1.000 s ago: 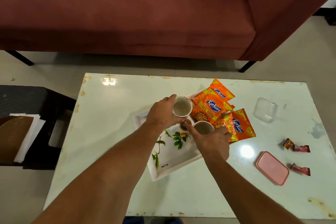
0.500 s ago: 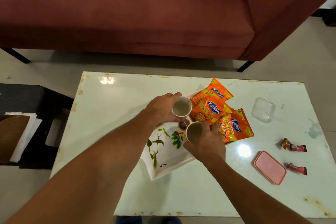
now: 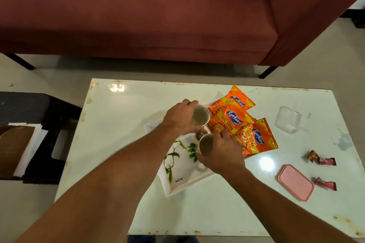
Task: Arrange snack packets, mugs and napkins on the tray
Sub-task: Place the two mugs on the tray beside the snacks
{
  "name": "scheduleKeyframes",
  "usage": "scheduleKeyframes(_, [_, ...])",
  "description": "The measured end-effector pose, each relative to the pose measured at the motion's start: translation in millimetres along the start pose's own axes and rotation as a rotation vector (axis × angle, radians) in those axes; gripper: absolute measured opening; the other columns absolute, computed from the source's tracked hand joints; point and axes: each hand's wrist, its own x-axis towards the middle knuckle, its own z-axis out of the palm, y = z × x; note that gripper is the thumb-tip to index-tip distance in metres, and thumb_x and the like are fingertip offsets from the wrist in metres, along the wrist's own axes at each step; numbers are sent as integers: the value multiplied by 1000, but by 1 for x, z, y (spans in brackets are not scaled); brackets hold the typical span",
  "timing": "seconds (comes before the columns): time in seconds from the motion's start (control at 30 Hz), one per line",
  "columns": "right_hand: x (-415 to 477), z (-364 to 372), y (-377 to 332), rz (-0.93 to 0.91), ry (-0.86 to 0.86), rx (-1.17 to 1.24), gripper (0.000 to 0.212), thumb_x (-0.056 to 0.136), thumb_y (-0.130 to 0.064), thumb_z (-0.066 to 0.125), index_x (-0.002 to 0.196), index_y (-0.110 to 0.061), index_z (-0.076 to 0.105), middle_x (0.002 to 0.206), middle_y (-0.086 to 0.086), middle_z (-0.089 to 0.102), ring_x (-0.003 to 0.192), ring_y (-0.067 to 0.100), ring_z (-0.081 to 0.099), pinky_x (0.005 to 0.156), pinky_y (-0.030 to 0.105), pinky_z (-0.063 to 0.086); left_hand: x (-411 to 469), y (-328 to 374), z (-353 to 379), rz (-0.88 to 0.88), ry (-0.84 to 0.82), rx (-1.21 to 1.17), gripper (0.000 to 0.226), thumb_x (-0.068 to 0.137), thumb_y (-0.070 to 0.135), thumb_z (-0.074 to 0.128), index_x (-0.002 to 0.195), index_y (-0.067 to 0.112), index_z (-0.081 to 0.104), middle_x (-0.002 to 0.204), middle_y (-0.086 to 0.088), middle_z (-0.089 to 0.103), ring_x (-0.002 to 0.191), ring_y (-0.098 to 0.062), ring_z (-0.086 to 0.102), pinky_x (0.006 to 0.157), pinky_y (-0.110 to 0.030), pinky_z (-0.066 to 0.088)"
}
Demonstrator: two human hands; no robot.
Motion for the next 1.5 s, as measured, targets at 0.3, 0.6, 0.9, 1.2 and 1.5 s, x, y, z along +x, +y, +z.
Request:
scheduleKeyframes(0.3, [2, -8, 11, -235, -98, -112, 104, 67, -41, 81, 153, -31, 23, 154, -2, 35, 139, 27, 32, 111, 51, 25, 3, -1, -7, 49, -101, 12, 116, 69, 58, 85, 160, 29, 18, 159, 0, 40, 142, -26, 41, 111, -45, 40])
scheduleKeyframes(0.6, [57, -37, 2, -24, 35, 390, 88, 76, -45, 78, 150, -27, 33, 152, 4, 42, 136, 30, 44, 105, 50, 42, -29, -45, 6, -191, 211, -240, 67, 84, 33, 73, 145, 25, 46, 143, 1, 53, 130, -23, 51, 103, -36, 49])
scheduleKeyframes(0.9, [85, -23, -11, -123, -152, 393, 102, 76, -47, 83, 157, -26, 25, 158, 2, 38, 141, 27, 39, 107, 40, 39, -47, -17, 34, -308, 294, -715, 26, 96, 47, 61, 108, 25, 69, 90, 18, 68, 82, 2, 65, 77, -22, 53])
scheduleKeyframes(1.2, [65, -6, 2, -89, 57, 317, 88, 64, -67, 80, 133, -21, 52, 127, 1, 60, 113, 20, 56, 87, 34, 51, -13, -6, 7, -209, 95, -581, 42, 97, 49, 59, 126, 19, 67, 120, 0, 71, 105, -19, 66, 90, -36, 56])
scheduleKeyframes(1.5, [38, -7, 29, -97, 93, 309, 102, 63, -97, 42, 139, -30, 48, 131, 1, 60, 119, 25, 58, 92, 40, 51, -15, -2, 9, -162, 108, -232, 98, 60, 84, 71, 138, 29, 47, 133, 5, 57, 115, -16, 58, 88, -35, 57])
